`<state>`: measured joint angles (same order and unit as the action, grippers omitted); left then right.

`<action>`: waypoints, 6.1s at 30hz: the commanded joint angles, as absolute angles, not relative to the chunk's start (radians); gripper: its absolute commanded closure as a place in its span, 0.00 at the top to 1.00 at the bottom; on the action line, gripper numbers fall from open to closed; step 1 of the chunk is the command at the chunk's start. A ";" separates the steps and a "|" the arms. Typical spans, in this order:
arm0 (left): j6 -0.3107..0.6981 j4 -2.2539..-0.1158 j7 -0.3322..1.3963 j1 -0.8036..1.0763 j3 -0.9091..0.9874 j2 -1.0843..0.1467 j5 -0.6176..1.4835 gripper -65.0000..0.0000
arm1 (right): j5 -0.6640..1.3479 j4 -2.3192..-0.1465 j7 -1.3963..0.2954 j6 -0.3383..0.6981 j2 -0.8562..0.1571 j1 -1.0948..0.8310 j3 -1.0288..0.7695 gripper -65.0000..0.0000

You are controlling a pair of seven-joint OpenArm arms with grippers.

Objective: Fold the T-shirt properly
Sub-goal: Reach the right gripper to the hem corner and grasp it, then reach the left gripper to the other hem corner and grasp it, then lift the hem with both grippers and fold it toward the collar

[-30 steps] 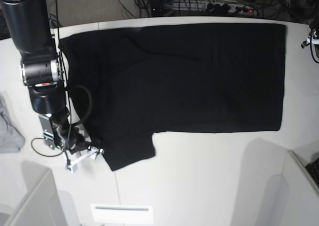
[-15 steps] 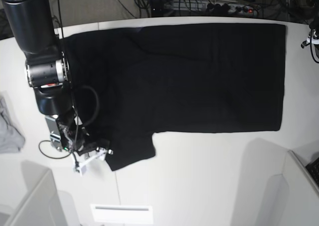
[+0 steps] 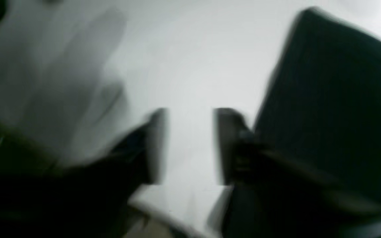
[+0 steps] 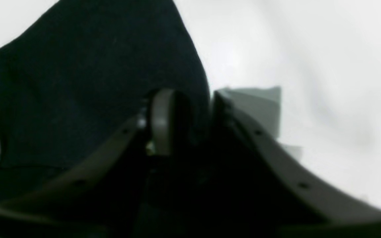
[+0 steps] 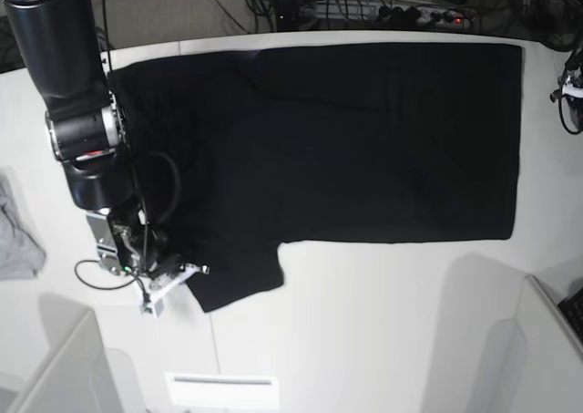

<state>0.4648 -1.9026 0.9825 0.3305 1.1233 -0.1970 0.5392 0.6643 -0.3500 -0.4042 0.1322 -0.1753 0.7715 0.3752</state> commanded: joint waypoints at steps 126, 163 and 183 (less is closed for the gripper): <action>0.412 -1.879 0.708 0.285 0.587 -0.312 0.463 0.00 | 0.668 -1.239 -0.470 0.130 -0.321 0.280 0.119 0.00; 0.415 -1.942 0.835 0.389 0.768 -0.318 0.674 0.00 | 0.670 -1.627 -0.700 0.130 -0.315 0.076 -0.127 0.00; 0.415 -1.945 0.837 0.403 0.766 -0.318 0.674 0.00 | 0.668 -1.759 -0.762 0.130 -0.340 -0.044 -0.140 0.00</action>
<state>0.4156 -1.9263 0.8654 0.4084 0.7578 -0.3012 0.6605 0.6582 -1.7374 -0.7849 0.1246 -0.3271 -0.0586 -0.1337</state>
